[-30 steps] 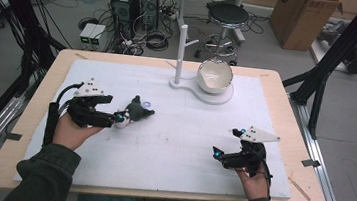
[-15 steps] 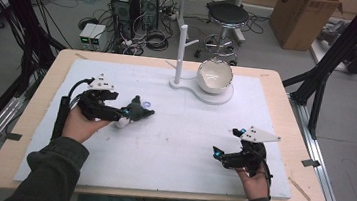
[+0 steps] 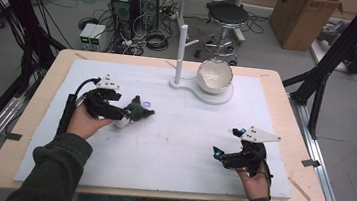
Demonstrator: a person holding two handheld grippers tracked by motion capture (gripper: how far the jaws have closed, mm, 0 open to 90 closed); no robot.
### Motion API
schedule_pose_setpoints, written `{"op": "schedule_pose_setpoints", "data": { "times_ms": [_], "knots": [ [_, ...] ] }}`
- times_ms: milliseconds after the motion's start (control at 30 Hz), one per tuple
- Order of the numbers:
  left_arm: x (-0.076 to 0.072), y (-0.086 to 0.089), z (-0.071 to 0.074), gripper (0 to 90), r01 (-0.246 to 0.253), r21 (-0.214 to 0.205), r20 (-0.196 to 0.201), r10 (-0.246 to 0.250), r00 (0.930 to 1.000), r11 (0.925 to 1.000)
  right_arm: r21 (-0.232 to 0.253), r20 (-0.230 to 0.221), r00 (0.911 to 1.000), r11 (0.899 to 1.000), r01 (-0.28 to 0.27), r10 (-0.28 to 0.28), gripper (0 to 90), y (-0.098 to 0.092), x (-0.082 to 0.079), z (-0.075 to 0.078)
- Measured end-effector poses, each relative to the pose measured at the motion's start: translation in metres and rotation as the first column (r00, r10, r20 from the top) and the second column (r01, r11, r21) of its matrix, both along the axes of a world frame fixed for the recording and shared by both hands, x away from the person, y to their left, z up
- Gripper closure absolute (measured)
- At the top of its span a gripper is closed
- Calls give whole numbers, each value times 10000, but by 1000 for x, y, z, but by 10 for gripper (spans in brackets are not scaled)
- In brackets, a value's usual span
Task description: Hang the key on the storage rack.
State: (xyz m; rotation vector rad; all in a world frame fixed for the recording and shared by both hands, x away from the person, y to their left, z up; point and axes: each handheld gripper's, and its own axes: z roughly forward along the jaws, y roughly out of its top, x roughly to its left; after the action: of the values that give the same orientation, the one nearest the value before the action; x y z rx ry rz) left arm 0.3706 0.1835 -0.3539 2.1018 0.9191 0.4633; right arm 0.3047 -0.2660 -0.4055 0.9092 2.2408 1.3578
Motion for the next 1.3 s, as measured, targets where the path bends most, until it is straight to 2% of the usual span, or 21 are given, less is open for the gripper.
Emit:
{"op": "schedule_pose_setpoints", "data": {
  "times_ms": [133,267,767,1067,1100,1300],
  "knots": [
    [2,-1,-5,304,79,-6,-98,-79,9999,10000,9,-43,10000,10000,-21,21,14,0,0,0],
    [6,-3,-12,301,65,228,-347,-57,9994,9997,56,-18,10000,10000,-54,54,14,0,0,0],
    [17,-11,-25,303,63,777,-650,-12,9979,9970,59,-40,10000,9999,-86,86,14,0,1,0],
    [20,-14,-32,307,-10,1180,-792,104,9968,9930,70,10,9999,9998,-162,162,14,0,0,0],
    [21,-16,-34,308,28,1375,-859,91,9963,9905,55,30,9998,9998,-174,174,14,0,0,0],
    [22,-20,-39,315,41,1614,-922,109,9957,9869,92,15,9999,9998,-156,155,14,0,0,0]
  ]
}}
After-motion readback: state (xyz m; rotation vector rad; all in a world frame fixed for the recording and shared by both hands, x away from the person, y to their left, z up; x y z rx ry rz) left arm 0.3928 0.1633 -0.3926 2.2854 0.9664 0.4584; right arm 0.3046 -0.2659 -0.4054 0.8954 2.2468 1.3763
